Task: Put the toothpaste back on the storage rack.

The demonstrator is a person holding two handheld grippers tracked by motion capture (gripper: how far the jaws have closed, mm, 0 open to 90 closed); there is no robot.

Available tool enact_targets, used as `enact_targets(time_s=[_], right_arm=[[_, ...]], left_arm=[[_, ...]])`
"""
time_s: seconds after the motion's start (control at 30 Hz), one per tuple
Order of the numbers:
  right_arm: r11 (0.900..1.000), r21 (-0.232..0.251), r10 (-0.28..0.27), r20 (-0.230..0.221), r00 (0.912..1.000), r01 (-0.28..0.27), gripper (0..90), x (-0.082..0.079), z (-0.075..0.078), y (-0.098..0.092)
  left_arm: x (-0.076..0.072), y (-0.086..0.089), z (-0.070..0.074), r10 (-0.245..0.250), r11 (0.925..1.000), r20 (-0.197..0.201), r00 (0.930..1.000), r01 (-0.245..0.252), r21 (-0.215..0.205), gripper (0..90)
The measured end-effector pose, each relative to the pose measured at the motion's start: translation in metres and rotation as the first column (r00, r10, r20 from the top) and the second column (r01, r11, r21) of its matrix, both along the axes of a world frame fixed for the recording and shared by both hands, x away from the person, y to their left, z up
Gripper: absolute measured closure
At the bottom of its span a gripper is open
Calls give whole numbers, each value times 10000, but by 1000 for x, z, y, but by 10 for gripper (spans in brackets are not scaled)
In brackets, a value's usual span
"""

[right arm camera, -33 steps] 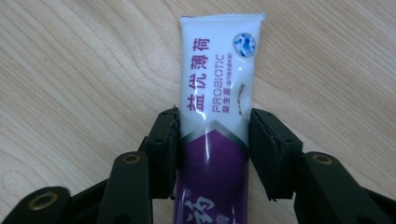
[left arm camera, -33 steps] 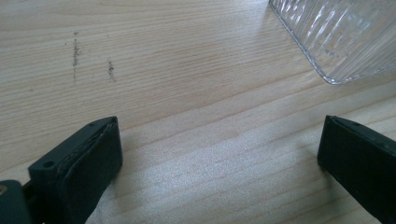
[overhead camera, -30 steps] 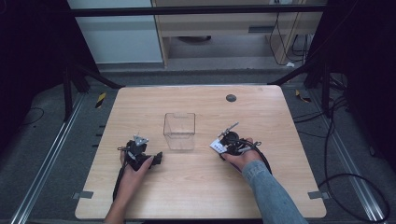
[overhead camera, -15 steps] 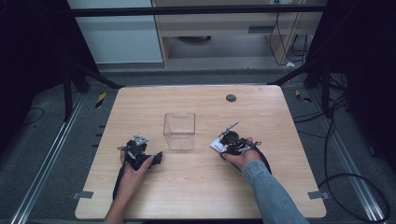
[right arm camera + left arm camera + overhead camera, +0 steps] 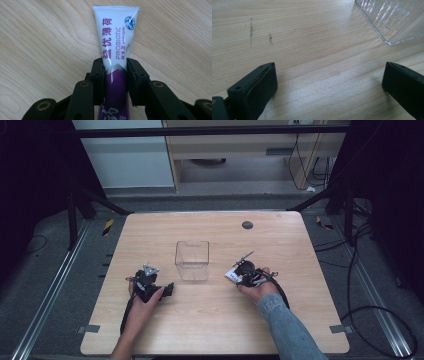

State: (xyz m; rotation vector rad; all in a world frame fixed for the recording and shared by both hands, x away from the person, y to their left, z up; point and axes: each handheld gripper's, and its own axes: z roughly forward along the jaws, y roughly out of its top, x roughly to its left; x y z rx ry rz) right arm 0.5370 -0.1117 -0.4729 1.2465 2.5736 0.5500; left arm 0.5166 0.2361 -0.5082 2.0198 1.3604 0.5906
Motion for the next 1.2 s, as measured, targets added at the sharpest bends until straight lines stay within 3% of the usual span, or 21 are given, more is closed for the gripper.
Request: enact_targets(time_s=[0.3,0.4,0.67,0.93,1.2], right_arm=[[9996,264,-94,-122,9999,97,735,1,2,-3],[9977,662,-132,12,9999,130,779,-1,4,-5],[9938,1107,-140,290,9995,107,790,-11,6,-8],[9772,2116,-399,913,9950,197,793,-21,20,-19],[9610,2756,-615,1364,9888,217,795,-24,38,-28]], left_arm=[[0,0,0,-34,10000,1,10000,34,-9,0],[1,0,0,-34,10000,19,10000,34,-36,0],[6,-1,0,78,10000,-2,10000,-78,-15,0],[10,-2,0,169,9999,-1,9999,-169,-18,0],[9,-2,0,145,9999,12,9999,-145,-9,0]])
